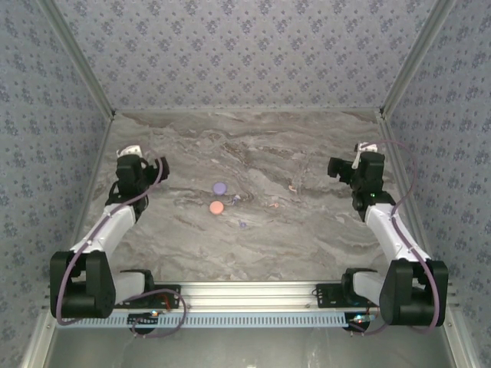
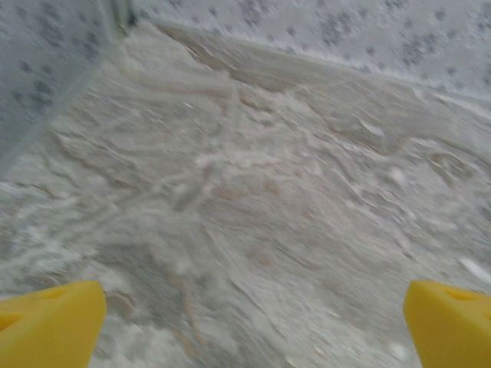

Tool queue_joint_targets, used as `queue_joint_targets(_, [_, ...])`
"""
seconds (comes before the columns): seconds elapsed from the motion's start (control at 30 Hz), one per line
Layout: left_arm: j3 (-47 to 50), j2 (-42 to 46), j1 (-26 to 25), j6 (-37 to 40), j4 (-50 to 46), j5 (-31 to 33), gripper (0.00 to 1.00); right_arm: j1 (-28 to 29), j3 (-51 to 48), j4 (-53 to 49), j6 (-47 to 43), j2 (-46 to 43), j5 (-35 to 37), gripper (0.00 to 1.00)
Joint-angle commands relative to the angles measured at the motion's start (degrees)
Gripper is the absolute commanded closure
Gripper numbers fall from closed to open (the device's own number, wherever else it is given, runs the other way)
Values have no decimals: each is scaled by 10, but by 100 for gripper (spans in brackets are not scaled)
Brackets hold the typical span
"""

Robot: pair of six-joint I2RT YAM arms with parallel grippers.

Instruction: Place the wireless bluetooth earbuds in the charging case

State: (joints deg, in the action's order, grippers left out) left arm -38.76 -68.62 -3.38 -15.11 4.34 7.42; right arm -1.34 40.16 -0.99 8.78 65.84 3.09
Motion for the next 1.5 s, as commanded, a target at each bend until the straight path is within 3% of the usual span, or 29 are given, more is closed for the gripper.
queue_joint_targets(0.0, [-57,-1,-32,-28,-186,-61,1,9,36,-149,54,10,-38,0])
queue_joint_targets(0.13, [-116,-24,-67,-28,-289,-121,1,33,51,-188,49,18,-73,0])
queue_joint_targets(0.3, [-149,-61,-139,19,-324,-168,1,79,64,-215,43,33,-68,0])
queue_joint_targets(0.6, [-223,-180,-225,6,-343,-133,1,134,71,-209,35,53,-63,0])
queue_joint_targets(0.73, [-273,-250,-250,14,-363,-126,10,140,67,-204,33,53,-70,0])
queue_joint_targets(1.13, [-380,-397,-260,3,-387,-126,31,143,68,-215,30,48,-68,0])
queue_joint_targets(1.47, [-400,-441,-260,-10,-398,-108,33,142,70,-222,29,49,-65,0])
